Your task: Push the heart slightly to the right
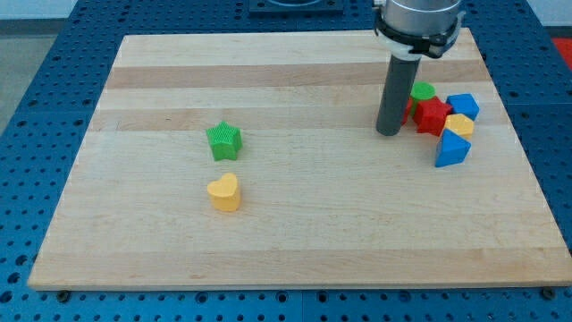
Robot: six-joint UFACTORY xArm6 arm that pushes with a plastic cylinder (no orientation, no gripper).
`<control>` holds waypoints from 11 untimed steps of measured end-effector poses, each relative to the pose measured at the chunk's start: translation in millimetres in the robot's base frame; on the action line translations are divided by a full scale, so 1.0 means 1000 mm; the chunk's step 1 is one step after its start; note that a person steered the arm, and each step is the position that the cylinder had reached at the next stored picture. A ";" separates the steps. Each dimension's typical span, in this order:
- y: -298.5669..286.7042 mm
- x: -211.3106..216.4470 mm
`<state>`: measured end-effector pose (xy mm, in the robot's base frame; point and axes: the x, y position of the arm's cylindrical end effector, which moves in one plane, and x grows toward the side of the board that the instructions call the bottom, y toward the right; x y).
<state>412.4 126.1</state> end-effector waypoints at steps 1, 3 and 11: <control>-0.001 0.045; -0.055 0.143; -0.191 0.117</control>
